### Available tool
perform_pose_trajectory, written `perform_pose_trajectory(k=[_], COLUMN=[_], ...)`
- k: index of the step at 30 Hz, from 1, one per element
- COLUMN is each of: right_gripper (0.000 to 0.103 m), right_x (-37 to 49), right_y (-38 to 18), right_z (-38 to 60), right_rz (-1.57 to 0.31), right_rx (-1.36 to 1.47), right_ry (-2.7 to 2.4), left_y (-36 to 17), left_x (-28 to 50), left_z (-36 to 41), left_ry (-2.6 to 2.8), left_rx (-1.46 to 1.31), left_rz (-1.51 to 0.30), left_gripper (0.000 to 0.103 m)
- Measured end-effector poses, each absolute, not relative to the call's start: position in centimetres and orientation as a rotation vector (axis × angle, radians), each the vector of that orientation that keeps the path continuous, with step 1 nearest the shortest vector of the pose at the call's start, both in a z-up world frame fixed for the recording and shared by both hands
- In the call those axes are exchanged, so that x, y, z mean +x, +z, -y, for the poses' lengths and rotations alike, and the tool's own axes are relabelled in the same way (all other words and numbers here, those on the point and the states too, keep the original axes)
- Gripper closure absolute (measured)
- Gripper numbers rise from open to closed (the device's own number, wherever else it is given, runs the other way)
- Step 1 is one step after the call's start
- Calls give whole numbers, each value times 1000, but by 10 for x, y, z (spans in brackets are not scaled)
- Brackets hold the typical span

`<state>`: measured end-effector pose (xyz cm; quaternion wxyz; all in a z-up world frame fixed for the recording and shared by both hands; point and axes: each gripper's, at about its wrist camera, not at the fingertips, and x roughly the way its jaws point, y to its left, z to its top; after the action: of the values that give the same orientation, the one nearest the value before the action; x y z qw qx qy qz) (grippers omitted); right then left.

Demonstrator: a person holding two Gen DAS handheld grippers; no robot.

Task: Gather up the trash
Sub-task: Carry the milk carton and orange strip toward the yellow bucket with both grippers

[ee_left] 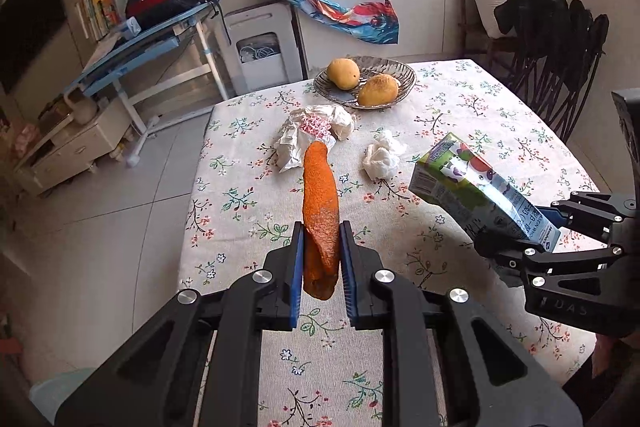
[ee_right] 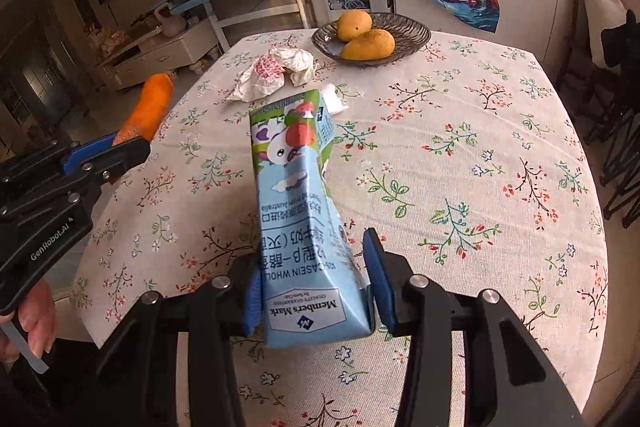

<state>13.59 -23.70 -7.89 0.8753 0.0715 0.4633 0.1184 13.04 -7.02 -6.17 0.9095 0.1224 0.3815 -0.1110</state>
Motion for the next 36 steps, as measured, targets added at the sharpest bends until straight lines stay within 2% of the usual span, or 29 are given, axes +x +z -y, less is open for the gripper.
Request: perform_pose_trajectory(k=[6,19,36], right_gripper=[59,59,59], right_x=[106,48,-11], right_y=[-64,-49,-61], right_z=[242,246,237], right_rz=[-907,-823,-866], right_rx=[295,397,401], right_ry=[311,364,414], left_y=[-45,-30,-35], left_x=[105,47,0], left_z=[62,40,32], left_ry=[-238,-250,-261], left_rx=[209,116,97], left_rz=[-744,-696,-687], left_gripper=[86,86,86])
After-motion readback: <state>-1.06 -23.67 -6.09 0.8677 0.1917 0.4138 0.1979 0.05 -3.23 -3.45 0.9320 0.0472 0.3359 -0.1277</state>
